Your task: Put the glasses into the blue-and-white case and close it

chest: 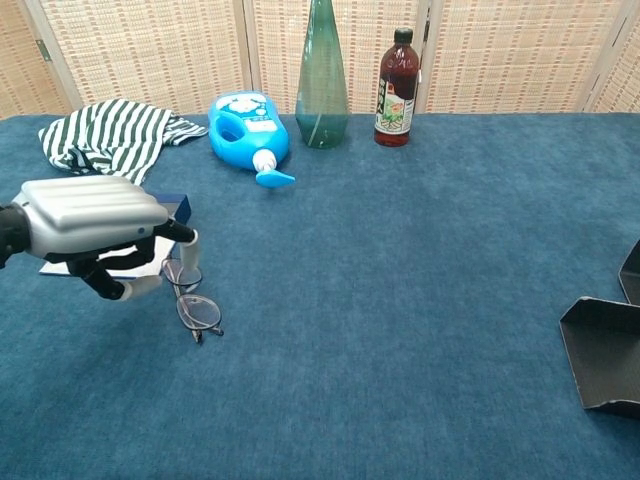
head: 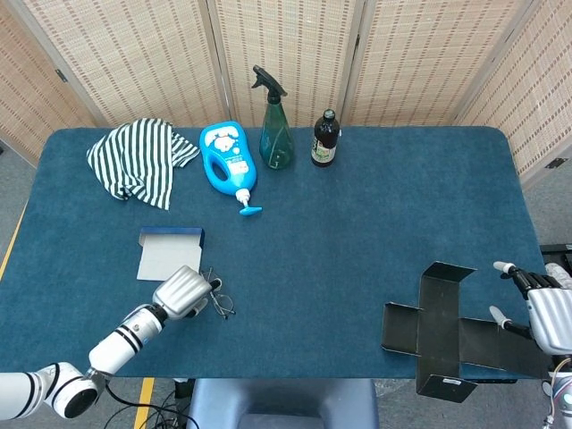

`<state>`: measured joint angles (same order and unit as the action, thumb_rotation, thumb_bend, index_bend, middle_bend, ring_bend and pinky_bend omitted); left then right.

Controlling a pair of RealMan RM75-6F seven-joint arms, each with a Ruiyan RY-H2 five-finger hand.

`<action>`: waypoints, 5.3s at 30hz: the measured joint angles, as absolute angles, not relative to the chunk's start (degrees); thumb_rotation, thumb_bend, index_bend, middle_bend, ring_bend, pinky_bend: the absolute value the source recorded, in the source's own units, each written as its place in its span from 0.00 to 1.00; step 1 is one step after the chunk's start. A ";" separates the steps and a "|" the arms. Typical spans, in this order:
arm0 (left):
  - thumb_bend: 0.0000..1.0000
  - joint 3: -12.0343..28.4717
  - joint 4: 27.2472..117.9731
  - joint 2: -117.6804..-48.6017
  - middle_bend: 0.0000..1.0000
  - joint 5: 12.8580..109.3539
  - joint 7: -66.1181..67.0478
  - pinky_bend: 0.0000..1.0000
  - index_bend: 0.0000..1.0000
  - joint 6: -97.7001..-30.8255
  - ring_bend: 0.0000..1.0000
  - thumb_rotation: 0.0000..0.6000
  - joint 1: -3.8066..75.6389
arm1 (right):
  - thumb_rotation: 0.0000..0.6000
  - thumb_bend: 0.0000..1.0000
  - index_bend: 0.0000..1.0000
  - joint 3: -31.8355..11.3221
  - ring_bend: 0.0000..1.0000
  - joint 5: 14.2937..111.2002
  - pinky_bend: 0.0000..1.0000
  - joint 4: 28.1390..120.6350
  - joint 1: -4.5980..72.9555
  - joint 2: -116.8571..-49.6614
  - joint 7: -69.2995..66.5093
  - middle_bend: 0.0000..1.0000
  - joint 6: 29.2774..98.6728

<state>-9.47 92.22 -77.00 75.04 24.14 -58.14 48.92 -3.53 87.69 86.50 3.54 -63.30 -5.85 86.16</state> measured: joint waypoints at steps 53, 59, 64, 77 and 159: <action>0.45 -6.15 64.29 -90.86 0.93 93.90 6.61 1.00 0.58 -58.71 0.95 1.00 42.71 | 1.00 0.22 0.23 -3.71 0.42 86.37 0.37 86.26 2.92 -62.92 -5.98 0.38 86.18; 0.47 -5.87 64.11 -90.95 0.94 93.97 4.98 1.00 0.63 -59.20 0.95 1.00 42.14 | 1.00 0.22 0.23 -3.74 0.42 86.47 0.37 86.57 2.95 -62.83 -5.72 0.38 86.23; 0.47 -5.02 64.89 -90.25 0.94 93.39 3.62 1.00 0.64 -60.41 0.95 1.00 41.32 | 1.00 0.22 0.23 -3.76 0.42 86.64 0.37 86.78 3.01 -62.72 -5.62 0.38 86.29; 0.47 -0.96 67.44 -86.34 0.94 86.30 2.16 1.00 0.64 -59.16 0.95 1.00 39.64 | 1.00 0.22 0.23 -3.79 0.43 86.69 0.38 86.27 3.21 -62.95 -6.11 0.38 86.03; 0.38 12.40 44.42 -99.49 0.94 65.97 14.39 1.00 0.02 -46.93 0.95 1.00 43.64 | 1.00 0.22 0.23 -3.78 0.43 85.69 0.38 85.68 2.14 -62.59 -6.77 0.38 86.37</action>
